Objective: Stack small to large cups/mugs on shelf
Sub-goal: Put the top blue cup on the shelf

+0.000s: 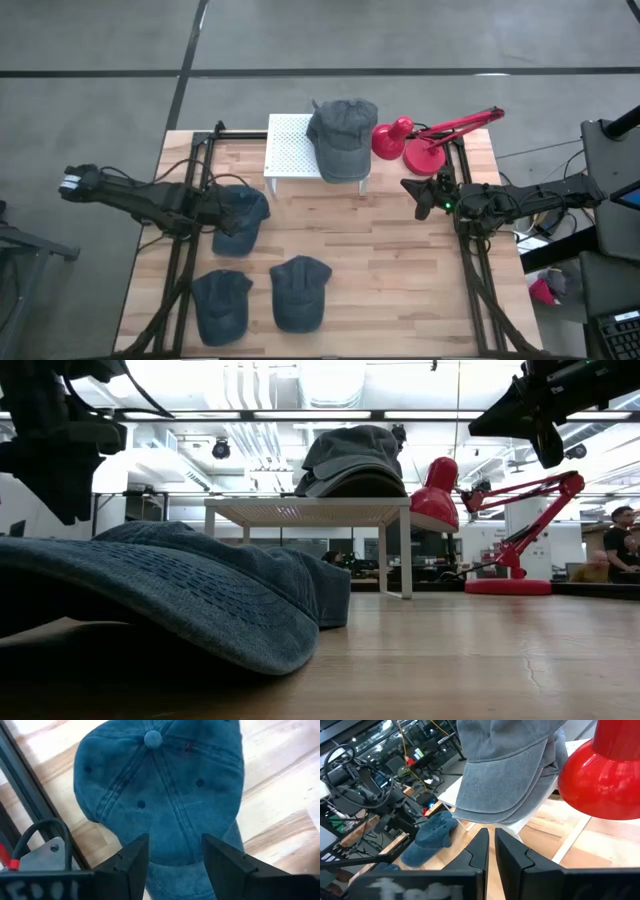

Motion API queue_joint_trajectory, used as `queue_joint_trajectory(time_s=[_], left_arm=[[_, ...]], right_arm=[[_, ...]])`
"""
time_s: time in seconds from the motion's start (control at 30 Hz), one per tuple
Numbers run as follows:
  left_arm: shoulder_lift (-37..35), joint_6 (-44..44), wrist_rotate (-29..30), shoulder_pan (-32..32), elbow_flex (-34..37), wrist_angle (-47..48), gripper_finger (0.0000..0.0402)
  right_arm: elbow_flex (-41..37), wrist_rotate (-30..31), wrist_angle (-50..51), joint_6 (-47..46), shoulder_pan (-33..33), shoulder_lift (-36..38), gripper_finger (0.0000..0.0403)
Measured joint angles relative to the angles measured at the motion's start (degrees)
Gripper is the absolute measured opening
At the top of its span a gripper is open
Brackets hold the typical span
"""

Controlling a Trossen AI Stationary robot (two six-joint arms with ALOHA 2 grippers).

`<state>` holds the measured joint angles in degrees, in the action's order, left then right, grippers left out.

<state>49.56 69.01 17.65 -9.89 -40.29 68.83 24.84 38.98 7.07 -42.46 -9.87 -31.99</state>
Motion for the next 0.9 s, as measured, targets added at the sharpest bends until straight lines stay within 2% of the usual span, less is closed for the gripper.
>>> queue_joint_trajectory(time_s=[0.33,0.67,0.9], left_arm=[[0.98,0.00,0.41,0.02,0.13,-2.86,0.0181],[1.18,4.40,0.15,0.02,0.15,-3.64,0.0181],[1.22,5.19,0.42,0.02,0.17,-8.56,0.0182]], right_arm=[[0.00,0.02,0.00,0.00,0.00,-0.02,0.0029],[0.00,0.04,0.00,0.00,0.00,-0.02,0.0029],[0.00,0.04,0.01,0.04,0.00,-0.02,0.0029]])
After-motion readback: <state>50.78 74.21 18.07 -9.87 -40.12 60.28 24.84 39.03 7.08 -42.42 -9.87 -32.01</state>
